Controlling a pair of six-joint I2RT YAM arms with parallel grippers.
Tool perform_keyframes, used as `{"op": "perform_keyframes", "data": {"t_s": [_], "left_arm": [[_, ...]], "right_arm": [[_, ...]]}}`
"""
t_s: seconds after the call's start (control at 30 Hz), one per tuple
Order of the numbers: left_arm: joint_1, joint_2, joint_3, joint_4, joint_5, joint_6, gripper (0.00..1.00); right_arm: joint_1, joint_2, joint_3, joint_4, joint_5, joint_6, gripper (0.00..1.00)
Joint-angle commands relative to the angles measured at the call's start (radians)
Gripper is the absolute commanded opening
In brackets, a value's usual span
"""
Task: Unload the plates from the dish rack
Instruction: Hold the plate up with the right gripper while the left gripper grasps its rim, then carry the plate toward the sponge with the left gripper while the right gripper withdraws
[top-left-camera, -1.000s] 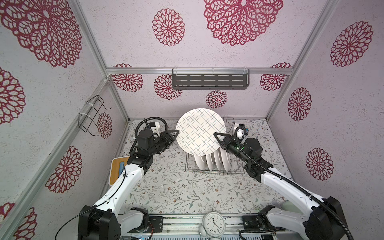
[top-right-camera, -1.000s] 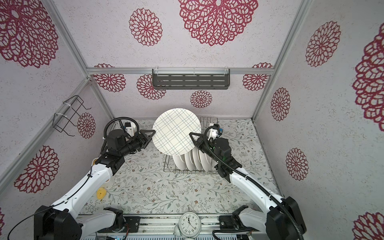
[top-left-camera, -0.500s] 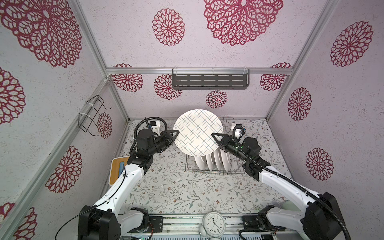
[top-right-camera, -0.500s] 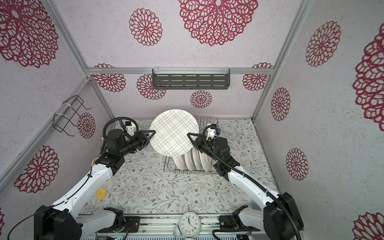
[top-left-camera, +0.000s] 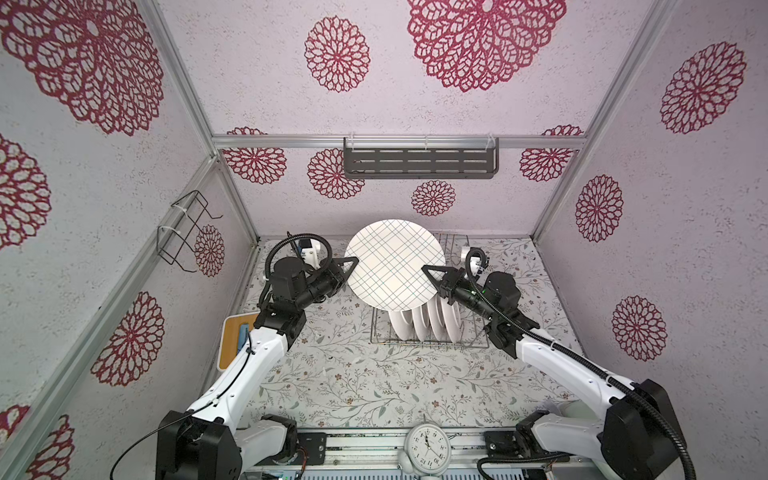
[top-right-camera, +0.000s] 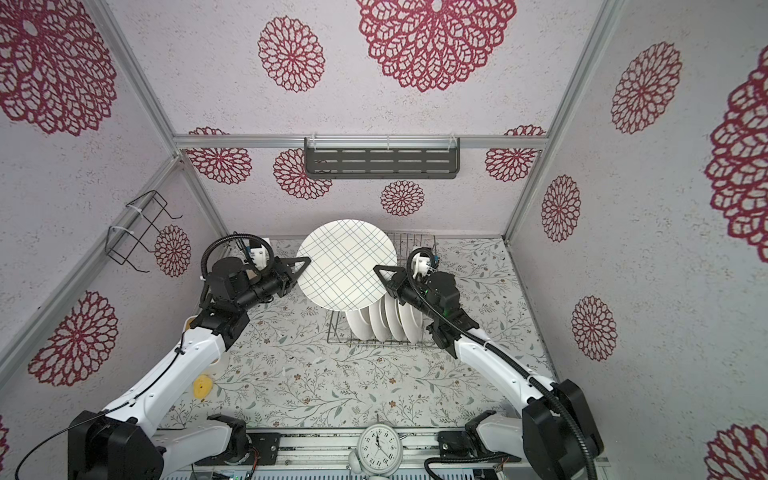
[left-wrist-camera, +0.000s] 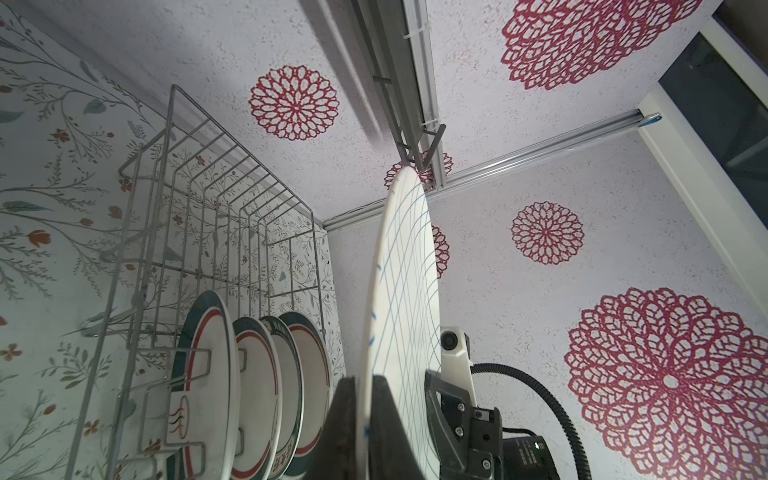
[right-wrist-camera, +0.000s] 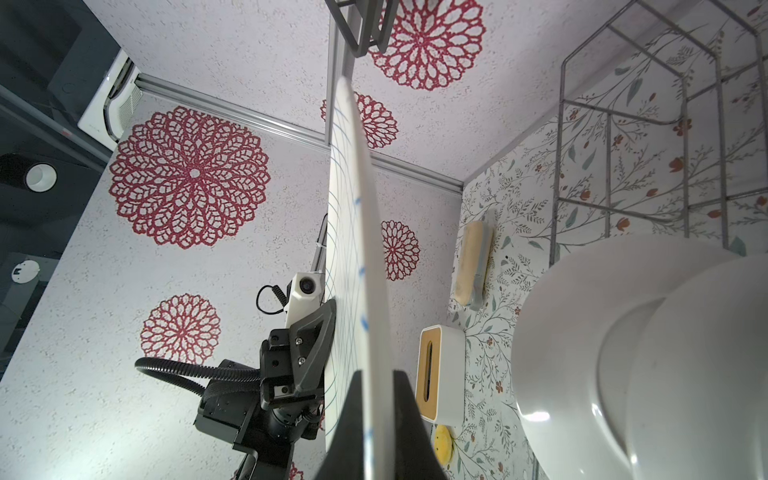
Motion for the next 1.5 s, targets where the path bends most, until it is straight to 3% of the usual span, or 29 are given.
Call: {"op": "perform_keyframes", "data": {"t_s": [0.0, 0.17, 0.27, 0.37, 0.77, 1.03, 1.27, 1.47], "left_arm": [[-0.006, 0.004, -0.002, 0.006, 0.001, 0.024, 0.0], [-0.004, -0.003, -0.004, 0.026, -0.009, 0.006, 0.0], [0.002, -0.007, 0.0, 0.044, -0.013, -0.006, 0.0], [0.021, -0.018, 0.007, 0.051, -0.017, -0.014, 0.0], [0.245, -0.086, -0.027, 0.042, 0.015, -0.016, 0.0], [0.403, -0.112, -0.108, -0.023, -0.066, 0.039, 0.0], [0.43, -0.085, -0.154, -0.06, -0.17, 0.112, 0.0], [0.43, -0.019, -0.199, -0.001, -0.229, 0.105, 0.0]], "right_arm": [[-0.002, -0.024, 0.042, 0.131, -0.032, -0.026, 0.2], [-0.015, -0.032, 0.023, 0.147, -0.034, -0.012, 0.57], [-0.024, -0.04, 0.01, 0.146, -0.031, -0.005, 0.7], [-0.038, -0.049, -0.008, 0.146, -0.031, 0.005, 0.77], [-0.102, -0.132, -0.078, 0.056, -0.021, 0.004, 0.83], [-0.118, -0.23, -0.061, -0.185, 0.04, -0.123, 0.86], [-0.118, -0.295, -0.031, -0.384, 0.099, -0.227, 0.87], [-0.117, -0.335, -0.015, -0.492, 0.127, -0.277, 0.87]]}}
